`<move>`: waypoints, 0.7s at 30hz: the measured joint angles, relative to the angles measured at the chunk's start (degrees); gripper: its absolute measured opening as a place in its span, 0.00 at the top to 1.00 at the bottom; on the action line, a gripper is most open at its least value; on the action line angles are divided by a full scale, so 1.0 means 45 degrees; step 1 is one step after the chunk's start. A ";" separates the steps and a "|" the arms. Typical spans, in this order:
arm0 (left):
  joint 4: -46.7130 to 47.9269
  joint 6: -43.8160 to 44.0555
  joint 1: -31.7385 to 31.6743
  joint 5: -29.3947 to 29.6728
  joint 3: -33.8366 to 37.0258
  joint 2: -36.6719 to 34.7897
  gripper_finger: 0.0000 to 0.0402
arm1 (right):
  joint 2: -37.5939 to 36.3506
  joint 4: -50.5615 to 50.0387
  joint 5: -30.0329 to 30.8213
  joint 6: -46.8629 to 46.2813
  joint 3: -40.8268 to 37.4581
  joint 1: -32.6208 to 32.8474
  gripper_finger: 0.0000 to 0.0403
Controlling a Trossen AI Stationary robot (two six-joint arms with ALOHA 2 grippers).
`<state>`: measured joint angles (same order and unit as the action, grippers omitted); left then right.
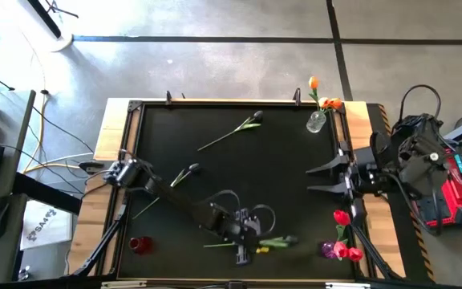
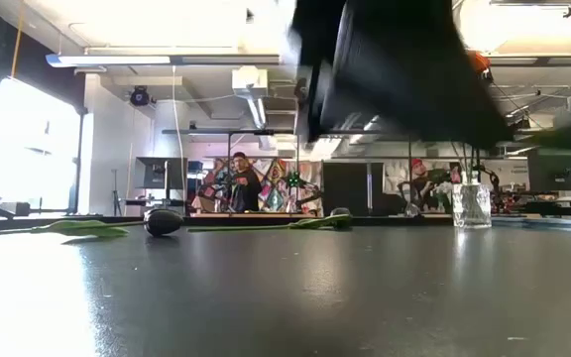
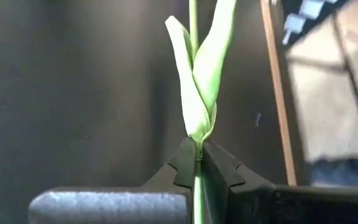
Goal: Sort flowers into vase by color
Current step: Put the bottom black tulip into the red flower vase
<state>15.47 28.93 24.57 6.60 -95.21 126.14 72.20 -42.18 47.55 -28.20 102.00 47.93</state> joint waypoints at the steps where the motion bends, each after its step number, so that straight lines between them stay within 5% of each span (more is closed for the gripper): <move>1: -0.0070 -0.0035 -0.0109 0.0137 -0.0014 -0.0245 1.00 | -0.0080 0.0004 0.0006 -0.0111 0.0000 -0.0074 0.58; 13: 0.0282 -0.1143 -0.1154 0.3042 -0.0022 -0.3894 1.00 | -0.1072 -0.2415 0.1891 -0.3748 0.0000 0.0131 0.58; 21: 0.0074 -0.2069 -0.1544 0.3404 -0.0017 -0.5979 1.00 | -0.0501 -0.3416 0.1807 -0.3832 -0.0005 0.0153 0.58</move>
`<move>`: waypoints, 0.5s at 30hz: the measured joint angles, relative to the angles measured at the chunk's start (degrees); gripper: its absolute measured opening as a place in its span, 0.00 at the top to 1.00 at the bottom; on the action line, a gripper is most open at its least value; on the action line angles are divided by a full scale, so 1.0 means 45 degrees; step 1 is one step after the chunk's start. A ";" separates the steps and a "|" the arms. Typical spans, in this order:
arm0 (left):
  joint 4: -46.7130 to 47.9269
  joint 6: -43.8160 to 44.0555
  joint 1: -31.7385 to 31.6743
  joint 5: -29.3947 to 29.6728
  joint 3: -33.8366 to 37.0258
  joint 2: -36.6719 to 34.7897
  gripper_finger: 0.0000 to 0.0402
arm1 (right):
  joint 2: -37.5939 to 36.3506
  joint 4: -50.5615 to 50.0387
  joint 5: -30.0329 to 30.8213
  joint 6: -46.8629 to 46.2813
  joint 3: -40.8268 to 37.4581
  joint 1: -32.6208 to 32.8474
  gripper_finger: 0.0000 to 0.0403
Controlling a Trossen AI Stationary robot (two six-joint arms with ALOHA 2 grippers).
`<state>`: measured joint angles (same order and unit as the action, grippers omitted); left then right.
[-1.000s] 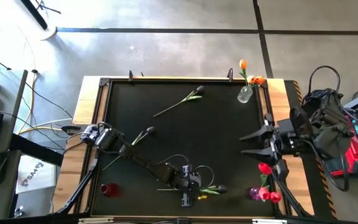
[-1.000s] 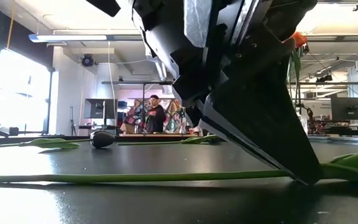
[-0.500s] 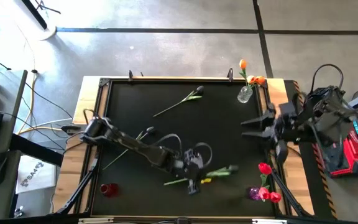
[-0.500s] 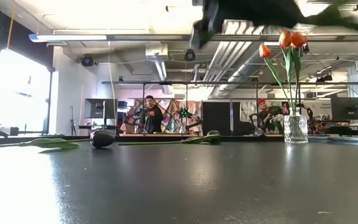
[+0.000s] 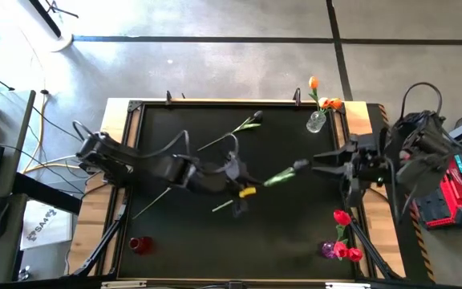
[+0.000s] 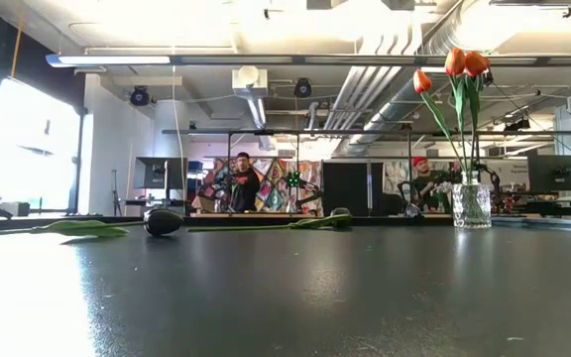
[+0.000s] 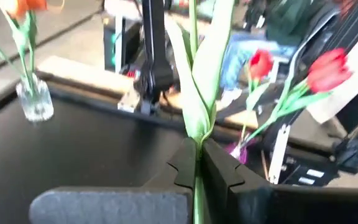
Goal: Sort flowers into vase by color
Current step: Put the bottom black tulip into the red flower vase
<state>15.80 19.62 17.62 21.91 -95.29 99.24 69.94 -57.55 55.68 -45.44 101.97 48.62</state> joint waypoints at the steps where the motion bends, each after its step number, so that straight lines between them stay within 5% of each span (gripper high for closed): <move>1: -0.0117 -0.0132 -0.0009 -0.0022 -0.0004 -0.0203 1.00 | 0.0085 0.0011 -0.0149 0.0133 0.0000 0.0000 0.58; 7: -0.1907 -0.1019 0.0082 -0.0714 -0.0005 -0.1485 1.00 | 0.0765 0.1317 -0.1750 0.1955 -0.0009 -0.0014 0.58; 15: -0.3716 -0.1516 0.0098 -0.2528 -0.0015 -0.1844 1.00 | 0.1423 0.6169 -0.1788 0.7029 -0.0010 -0.0857 0.58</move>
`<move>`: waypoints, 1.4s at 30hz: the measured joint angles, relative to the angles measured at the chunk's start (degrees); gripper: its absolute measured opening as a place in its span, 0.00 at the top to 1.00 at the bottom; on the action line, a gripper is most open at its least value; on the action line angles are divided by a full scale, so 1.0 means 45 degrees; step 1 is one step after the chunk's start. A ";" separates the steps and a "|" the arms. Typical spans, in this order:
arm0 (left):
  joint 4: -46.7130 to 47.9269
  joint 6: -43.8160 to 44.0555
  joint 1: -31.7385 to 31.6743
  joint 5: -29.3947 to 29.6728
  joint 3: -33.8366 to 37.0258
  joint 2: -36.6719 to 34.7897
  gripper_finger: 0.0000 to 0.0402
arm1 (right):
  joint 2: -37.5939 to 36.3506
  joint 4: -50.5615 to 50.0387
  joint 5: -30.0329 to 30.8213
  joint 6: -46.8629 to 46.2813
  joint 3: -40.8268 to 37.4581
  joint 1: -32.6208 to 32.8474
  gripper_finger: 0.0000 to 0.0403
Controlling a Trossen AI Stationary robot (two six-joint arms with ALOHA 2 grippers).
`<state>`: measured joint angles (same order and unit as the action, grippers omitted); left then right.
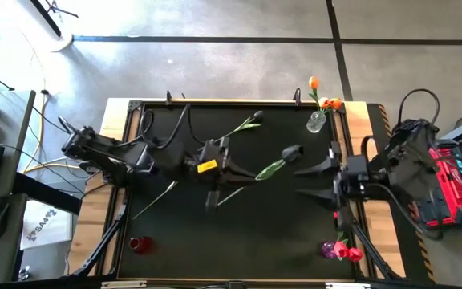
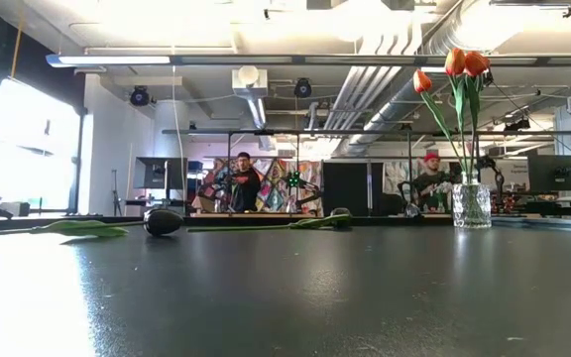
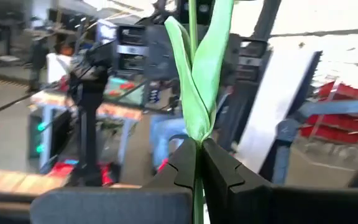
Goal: Sort flowers into vase by color
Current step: Put the bottom black tulip into the red flower vase
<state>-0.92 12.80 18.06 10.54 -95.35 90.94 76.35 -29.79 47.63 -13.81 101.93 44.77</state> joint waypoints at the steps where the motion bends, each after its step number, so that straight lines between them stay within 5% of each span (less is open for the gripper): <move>1: -0.0205 -0.0001 -0.0005 -0.0241 0.0000 0.0053 1.00 | 0.0054 0.0459 -0.0032 0.0454 0.0000 -0.0174 0.58; 14: -0.0471 0.0107 -0.0015 -0.1141 0.0000 0.0339 1.00 | 0.0414 0.1730 -0.3851 0.1698 0.0005 -0.2218 0.59; 17: -0.0076 0.0237 -0.0015 -0.0827 0.0000 0.0339 1.00 | 0.0452 0.1655 -0.4426 0.1632 0.0005 -0.2527 0.68; 21: 0.0568 0.0446 -0.0050 -0.0741 0.0000 0.0339 0.99 | 0.0454 0.1428 -0.4558 0.1866 0.0005 -0.2718 0.93; 24: 0.0932 0.0662 -0.0096 -0.0480 0.0000 0.0339 0.96 | 0.0464 0.1181 -0.4084 0.1943 0.0005 -0.2723 0.97; 33: 0.2319 0.1598 -0.0273 -0.0218 0.0007 0.0349 0.71 | 0.0567 -0.1259 -0.4640 0.0094 0.0005 -0.3797 0.99; 42: 0.2102 0.1802 -0.0733 -0.0215 0.0002 0.0707 0.51 | 0.1149 -0.1320 -0.6046 -0.0043 0.0005 -0.4660 1.00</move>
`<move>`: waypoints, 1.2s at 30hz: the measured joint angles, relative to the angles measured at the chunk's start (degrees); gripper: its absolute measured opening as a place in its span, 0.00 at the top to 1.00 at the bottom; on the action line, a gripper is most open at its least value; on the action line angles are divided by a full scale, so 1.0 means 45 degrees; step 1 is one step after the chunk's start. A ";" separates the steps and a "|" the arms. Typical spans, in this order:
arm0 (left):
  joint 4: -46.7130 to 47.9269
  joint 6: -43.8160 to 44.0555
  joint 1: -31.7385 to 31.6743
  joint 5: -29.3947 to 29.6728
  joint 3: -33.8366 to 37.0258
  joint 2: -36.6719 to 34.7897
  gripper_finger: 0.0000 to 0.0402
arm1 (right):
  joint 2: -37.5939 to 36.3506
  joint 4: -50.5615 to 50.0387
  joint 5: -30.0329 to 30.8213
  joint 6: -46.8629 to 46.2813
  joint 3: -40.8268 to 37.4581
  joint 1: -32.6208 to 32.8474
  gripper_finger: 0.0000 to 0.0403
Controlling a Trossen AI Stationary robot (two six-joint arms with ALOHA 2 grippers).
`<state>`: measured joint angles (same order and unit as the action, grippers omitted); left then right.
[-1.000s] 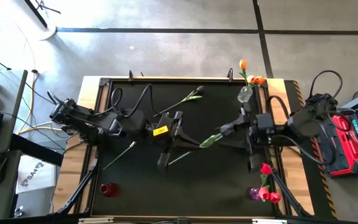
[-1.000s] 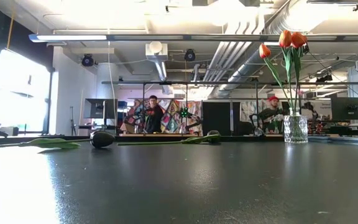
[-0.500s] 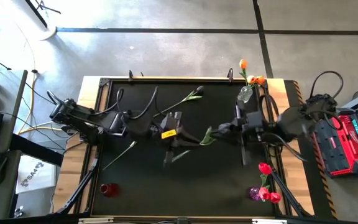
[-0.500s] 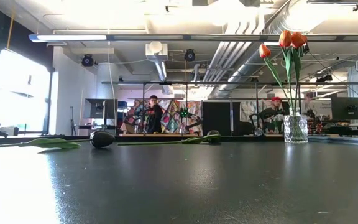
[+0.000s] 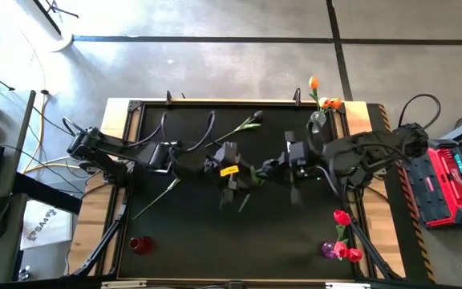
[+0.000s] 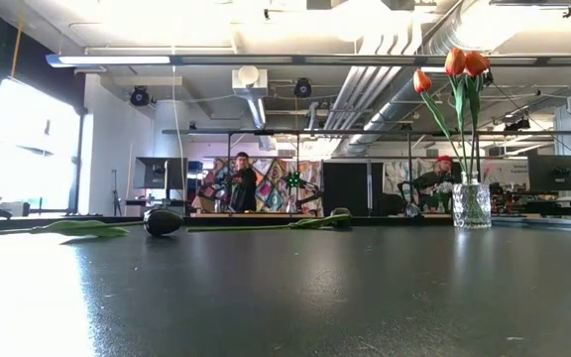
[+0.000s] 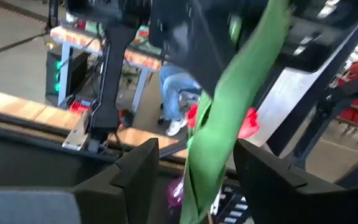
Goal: Sort flowers into vase by color
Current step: Put the bottom black tulip into the red flower vase
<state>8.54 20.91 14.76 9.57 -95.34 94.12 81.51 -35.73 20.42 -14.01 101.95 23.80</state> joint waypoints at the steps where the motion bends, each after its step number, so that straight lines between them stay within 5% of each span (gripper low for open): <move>1: 0.0086 0.0003 -0.0006 -0.0020 0.0004 0.0038 0.51 | 0.0031 0.0020 -0.0018 0.0011 0.0000 -0.0085 1.00; 8: 0.0043 0.0061 -0.0141 0.0047 0.0008 0.0217 0.60 | 0.0019 0.0035 -0.0569 -0.0027 0.0000 -0.0399 1.00; 16: 0.0434 -0.0572 0.0132 0.1473 0.0008 -0.0199 0.97 | -0.0149 -0.0871 -0.0467 -0.0499 0.0000 -0.0412 0.90; 26: 0.4431 -0.0290 0.2214 0.6636 0.0008 -0.2118 0.99 | -0.1292 -0.1352 0.2450 -0.1704 0.0010 -0.0073 0.54; 36: 1.0792 0.5452 0.7569 1.3372 -0.0006 -0.3185 1.00 | -0.1036 -0.3528 0.3986 -0.3803 -0.0005 0.0573 0.48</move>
<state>57.10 45.45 48.83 69.75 -95.37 79.78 76.85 -51.61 38.36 -31.12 101.93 26.38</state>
